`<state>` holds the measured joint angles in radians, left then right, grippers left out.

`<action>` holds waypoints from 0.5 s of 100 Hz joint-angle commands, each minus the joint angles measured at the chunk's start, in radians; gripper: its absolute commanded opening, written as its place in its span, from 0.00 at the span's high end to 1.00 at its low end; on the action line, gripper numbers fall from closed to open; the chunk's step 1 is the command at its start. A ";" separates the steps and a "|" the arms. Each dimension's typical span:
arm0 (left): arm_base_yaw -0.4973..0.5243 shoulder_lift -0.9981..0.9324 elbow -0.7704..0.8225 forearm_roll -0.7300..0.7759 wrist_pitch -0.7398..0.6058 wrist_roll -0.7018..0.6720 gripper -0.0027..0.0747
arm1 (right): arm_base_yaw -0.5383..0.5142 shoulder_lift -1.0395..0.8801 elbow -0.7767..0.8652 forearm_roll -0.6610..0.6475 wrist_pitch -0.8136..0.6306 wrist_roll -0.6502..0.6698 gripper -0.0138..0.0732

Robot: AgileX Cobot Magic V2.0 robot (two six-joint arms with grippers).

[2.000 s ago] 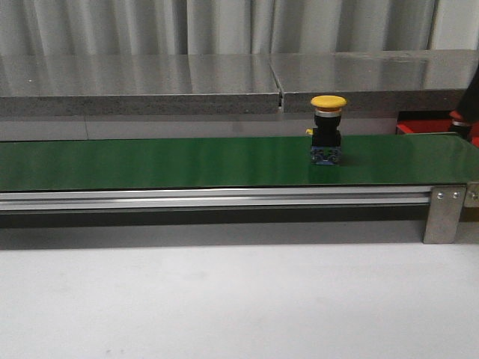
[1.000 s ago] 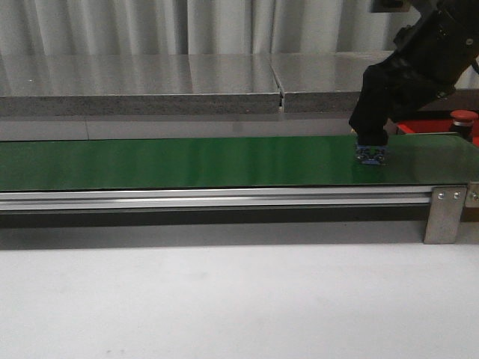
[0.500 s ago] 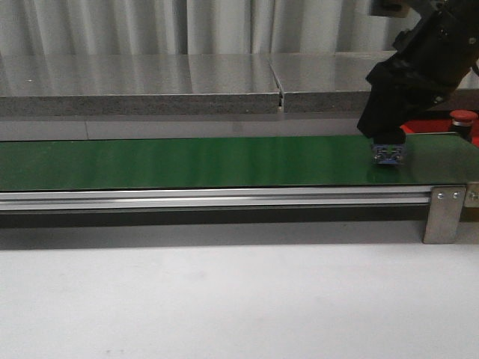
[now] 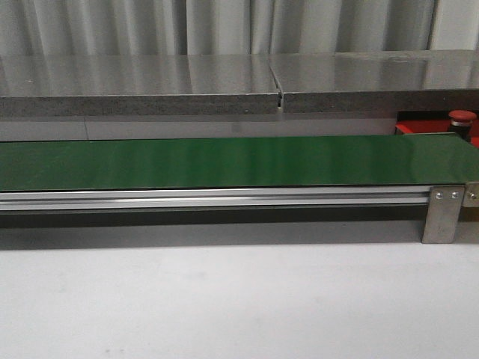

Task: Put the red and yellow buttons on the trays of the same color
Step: 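Close the right gripper on the yellow button and lift it, then carry the yellow button into the yellow tray and open the right gripper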

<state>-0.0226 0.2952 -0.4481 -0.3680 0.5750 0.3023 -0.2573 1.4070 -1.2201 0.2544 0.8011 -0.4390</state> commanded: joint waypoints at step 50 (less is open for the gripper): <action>-0.009 0.009 -0.028 -0.026 -0.068 0.000 0.99 | -0.338 -0.088 0.502 0.135 -0.526 0.023 0.75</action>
<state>-0.0226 0.2952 -0.4481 -0.3680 0.5750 0.3023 -0.5852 1.3499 -0.7550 0.3666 0.4124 -0.4161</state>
